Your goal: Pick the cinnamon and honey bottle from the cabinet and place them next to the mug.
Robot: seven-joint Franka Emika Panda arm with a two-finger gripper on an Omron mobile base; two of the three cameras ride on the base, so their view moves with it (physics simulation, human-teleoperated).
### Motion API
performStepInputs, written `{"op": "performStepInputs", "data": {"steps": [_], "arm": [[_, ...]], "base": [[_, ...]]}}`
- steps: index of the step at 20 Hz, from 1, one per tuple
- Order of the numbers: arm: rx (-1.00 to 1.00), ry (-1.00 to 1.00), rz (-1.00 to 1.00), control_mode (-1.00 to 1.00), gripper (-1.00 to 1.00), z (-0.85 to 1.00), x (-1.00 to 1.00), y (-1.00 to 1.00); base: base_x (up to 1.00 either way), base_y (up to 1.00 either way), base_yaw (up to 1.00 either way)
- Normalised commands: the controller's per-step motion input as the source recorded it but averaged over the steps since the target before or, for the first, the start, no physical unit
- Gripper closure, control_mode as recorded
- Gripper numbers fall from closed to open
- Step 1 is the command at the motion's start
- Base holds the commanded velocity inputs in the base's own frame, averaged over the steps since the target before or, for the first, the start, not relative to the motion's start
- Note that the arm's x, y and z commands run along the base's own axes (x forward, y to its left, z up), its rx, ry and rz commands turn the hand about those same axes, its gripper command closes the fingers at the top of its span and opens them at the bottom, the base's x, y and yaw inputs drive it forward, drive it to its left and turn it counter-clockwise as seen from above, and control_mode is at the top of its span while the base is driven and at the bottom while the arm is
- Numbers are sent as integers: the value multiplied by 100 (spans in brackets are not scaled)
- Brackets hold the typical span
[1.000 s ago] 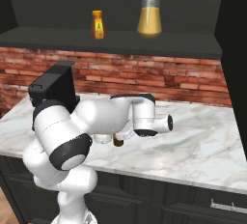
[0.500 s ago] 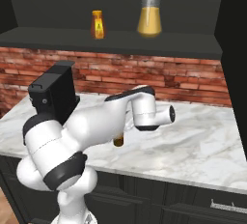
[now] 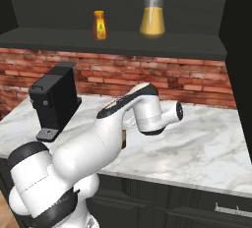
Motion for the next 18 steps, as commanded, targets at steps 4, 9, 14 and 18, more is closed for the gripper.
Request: {"op": "performStepInputs", "data": {"steps": [4,9,14,18], "arm": [[-2,0,-14,-100,-100,61,-56,9],[-9,0,-20,-100,-100,49,-41,26],[-11,6,-21,-100,-100,60,-39,30],[-11,12,-22,-100,-100,66,-46,30]], "base": [[0,0,0],[0,0,0],[0,0,0],[0,0,0]]}}
